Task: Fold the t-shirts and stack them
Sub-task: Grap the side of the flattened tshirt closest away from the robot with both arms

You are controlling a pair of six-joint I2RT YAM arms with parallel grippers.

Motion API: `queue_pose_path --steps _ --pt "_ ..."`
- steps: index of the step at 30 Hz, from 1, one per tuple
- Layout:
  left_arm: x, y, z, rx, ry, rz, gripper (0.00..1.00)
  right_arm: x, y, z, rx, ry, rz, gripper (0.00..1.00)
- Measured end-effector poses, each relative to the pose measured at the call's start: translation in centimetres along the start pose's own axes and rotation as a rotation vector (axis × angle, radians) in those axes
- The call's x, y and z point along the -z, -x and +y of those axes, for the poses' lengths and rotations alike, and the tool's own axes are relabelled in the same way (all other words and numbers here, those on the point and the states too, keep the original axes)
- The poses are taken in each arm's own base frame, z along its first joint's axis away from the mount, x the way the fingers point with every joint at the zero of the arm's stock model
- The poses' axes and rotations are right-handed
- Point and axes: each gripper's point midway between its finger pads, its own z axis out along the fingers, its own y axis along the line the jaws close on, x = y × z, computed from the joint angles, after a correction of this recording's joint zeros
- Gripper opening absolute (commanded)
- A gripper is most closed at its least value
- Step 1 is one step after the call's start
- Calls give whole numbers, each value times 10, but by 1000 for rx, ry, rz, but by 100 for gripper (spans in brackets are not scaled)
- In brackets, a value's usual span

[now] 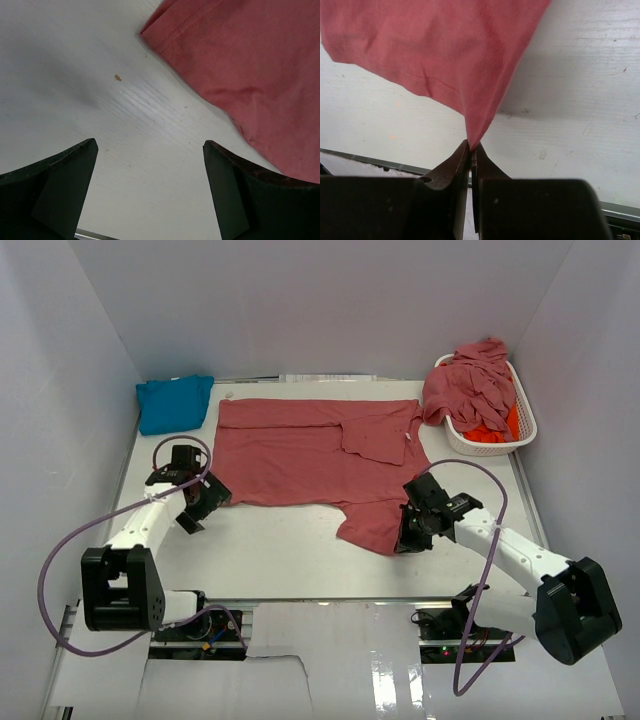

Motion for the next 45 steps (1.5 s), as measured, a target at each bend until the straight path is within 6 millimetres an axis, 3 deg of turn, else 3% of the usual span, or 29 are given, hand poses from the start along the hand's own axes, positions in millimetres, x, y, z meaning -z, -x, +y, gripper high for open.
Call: queue_pose_path --steps 11,12,14,27,41,45 --pt "-39 16 -5 37 82 15 93 10 1 5 3 29 -13 8" --pt "-42 18 -5 48 85 16 86 11 1 5 3 30 -14 8" --pt "-46 23 -3 77 89 11 79 12 0 5 3 31 -16 8" --pt "-48 49 -12 185 25 -23 74 14 -1 5 0 31 -14 8" --pt "-62 32 -6 224 24 46 68 14 -1 5 0 30 -14 8" --pt "-64 30 -5 227 27 49 60 14 -1 5 -1 30 -14 8"
